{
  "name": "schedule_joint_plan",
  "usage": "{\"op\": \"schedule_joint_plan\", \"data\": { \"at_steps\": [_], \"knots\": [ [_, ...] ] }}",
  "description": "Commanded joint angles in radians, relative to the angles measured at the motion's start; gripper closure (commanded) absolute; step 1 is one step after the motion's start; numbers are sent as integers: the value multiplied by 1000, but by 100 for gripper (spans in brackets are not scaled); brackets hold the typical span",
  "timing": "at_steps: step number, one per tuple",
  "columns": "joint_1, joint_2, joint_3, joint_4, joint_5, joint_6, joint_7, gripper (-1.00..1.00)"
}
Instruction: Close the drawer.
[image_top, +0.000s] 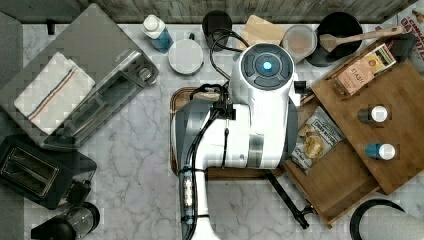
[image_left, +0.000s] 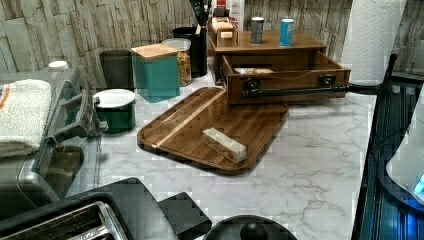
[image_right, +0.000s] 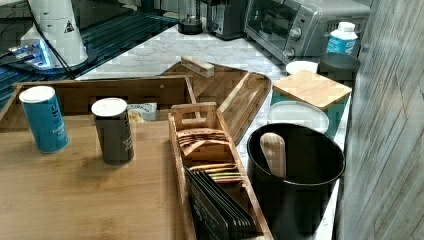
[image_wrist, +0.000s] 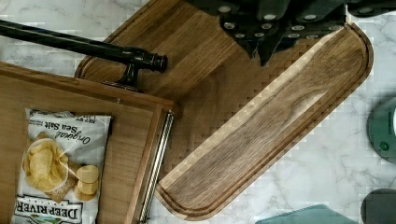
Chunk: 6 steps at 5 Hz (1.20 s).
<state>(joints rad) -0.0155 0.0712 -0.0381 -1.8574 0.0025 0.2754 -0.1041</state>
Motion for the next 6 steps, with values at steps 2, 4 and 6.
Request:
{"op": "schedule_joint_plan", "data": {
  "at_steps": [2, 4, 6],
  "knots": [
    [0, 0, 0, -12, 0, 0, 0, 100],
    [16, -46, 36, -124, 74, 103, -249, 100],
    [81, -123, 72, -345, 68, 318, -442, 100]
  ]
}}
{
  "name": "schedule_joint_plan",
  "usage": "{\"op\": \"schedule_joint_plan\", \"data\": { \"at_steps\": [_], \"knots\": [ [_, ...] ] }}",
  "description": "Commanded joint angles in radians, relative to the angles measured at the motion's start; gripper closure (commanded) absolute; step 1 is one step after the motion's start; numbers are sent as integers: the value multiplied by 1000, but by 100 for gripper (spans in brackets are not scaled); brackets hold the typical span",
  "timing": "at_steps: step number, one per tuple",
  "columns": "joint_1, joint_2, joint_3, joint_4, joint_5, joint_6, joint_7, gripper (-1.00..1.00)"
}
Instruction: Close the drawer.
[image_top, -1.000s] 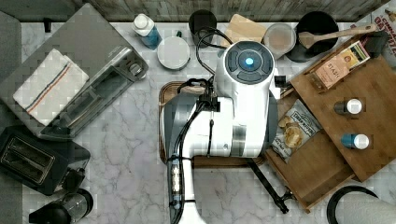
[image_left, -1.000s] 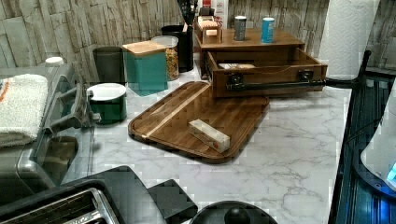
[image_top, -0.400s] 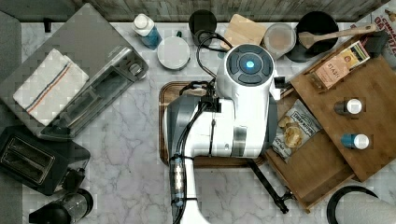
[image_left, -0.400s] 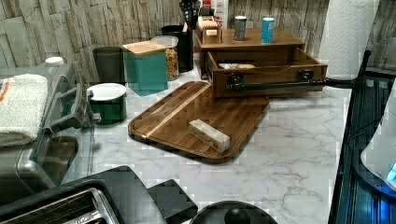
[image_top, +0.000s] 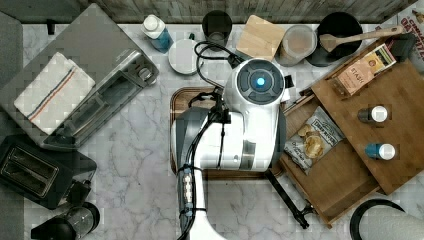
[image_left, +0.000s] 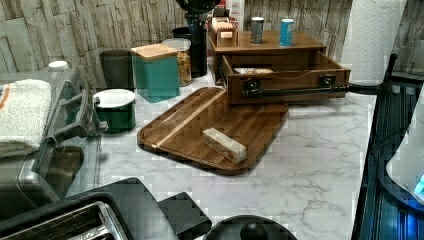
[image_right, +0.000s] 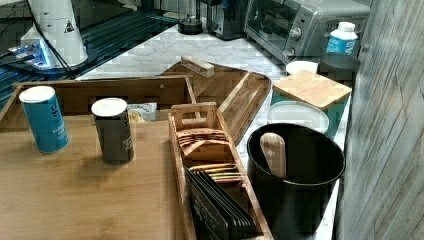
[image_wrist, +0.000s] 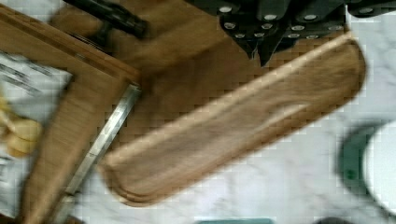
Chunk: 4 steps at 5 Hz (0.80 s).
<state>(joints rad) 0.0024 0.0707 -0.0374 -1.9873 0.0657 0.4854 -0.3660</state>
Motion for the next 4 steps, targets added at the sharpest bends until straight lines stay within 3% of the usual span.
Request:
{"op": "schedule_joint_plan", "data": {
  "at_steps": [1, 3, 4],
  "knots": [
    [39, -147, 72, -313, 13, 164, -364, 100],
    [22, -186, 43, -488, -106, 275, -668, 100],
    [-5, -165, 13, -538, -95, 307, -809, 100]
  ]
}}
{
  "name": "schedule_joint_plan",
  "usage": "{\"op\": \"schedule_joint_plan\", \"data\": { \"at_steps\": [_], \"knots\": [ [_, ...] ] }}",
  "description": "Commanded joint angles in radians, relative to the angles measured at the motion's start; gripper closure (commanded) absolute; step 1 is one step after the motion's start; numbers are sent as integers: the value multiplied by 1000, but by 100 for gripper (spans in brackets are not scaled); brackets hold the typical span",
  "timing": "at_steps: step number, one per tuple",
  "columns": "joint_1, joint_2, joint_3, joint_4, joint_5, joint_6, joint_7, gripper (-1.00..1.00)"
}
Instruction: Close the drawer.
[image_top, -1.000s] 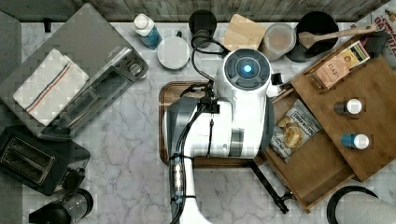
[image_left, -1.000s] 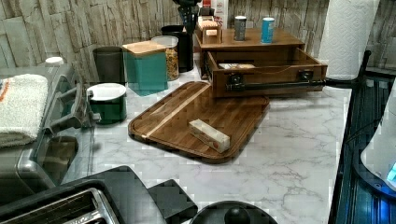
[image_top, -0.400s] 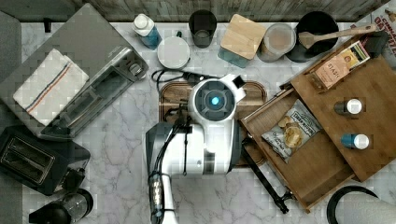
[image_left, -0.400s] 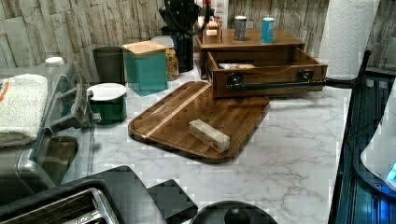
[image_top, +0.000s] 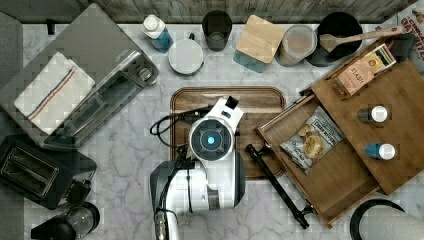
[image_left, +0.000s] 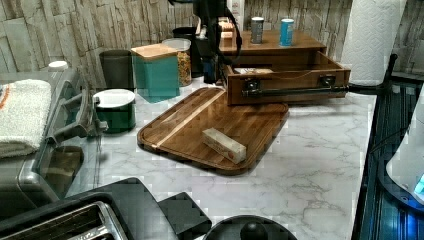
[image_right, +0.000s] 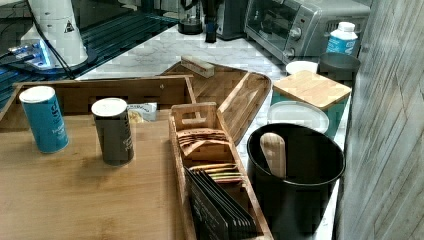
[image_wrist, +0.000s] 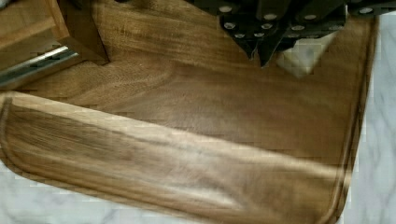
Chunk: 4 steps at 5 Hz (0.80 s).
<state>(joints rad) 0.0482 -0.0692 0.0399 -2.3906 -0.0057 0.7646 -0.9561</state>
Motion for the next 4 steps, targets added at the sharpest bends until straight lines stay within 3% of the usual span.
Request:
{"op": "schedule_joint_plan", "data": {
  "at_steps": [1, 2, 4],
  "knots": [
    [-81, -53, -81, -217, -43, 70, -281, 100],
    [-111, -87, -112, -269, -53, 75, -372, 100],
    [-182, -54, -180, -267, -105, 56, -512, 100]
  ]
}}
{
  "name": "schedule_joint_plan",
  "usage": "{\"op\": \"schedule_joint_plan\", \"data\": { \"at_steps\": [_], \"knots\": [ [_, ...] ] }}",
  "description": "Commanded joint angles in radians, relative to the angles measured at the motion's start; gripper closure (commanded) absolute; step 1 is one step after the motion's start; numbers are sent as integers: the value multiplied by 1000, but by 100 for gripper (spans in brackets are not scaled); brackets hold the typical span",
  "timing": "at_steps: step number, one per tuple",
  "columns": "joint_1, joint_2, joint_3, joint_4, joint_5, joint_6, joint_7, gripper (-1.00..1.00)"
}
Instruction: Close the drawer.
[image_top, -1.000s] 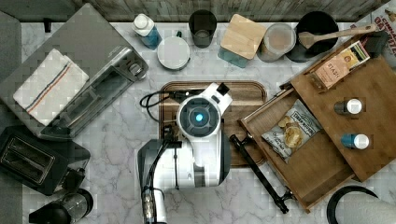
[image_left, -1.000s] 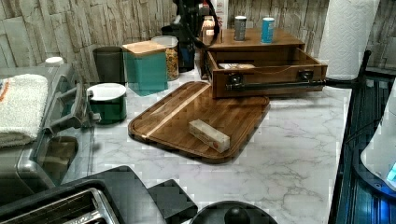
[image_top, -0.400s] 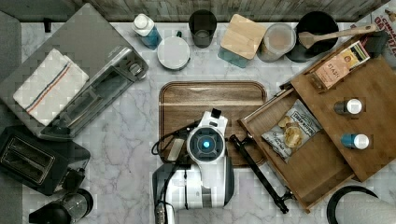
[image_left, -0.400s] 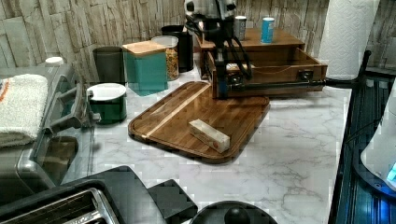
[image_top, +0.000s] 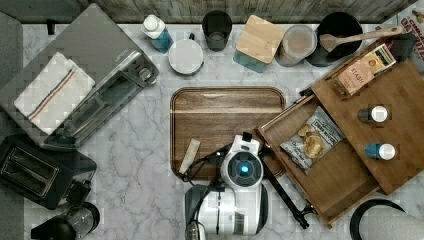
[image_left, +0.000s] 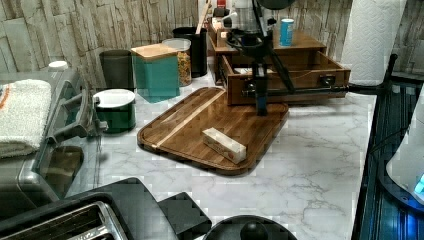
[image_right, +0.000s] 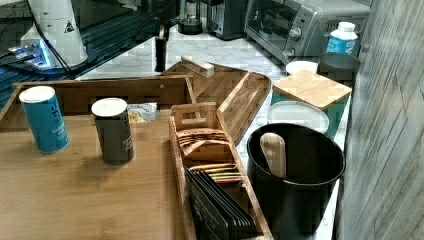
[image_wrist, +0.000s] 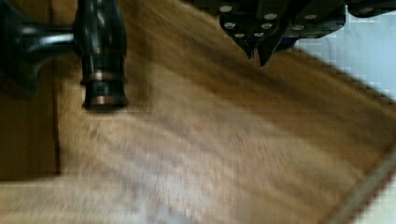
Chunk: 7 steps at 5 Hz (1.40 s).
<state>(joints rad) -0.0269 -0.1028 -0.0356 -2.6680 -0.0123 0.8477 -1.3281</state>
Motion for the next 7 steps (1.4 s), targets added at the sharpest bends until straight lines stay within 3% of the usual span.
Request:
{"op": "schedule_joint_plan", "data": {
  "at_steps": [1, 2, 4, 5, 7],
  "knots": [
    [-163, 1, -104, 32, -117, -53, -195, 100],
    [-195, 3, -107, 45, -121, -87, -213, 100],
    [-178, -11, -178, 32, -65, -45, -359, 100],
    [-193, -8, -171, 74, -52, -81, -425, 100],
    [-216, 67, -219, 179, -55, 60, -549, 100]
  ]
}}
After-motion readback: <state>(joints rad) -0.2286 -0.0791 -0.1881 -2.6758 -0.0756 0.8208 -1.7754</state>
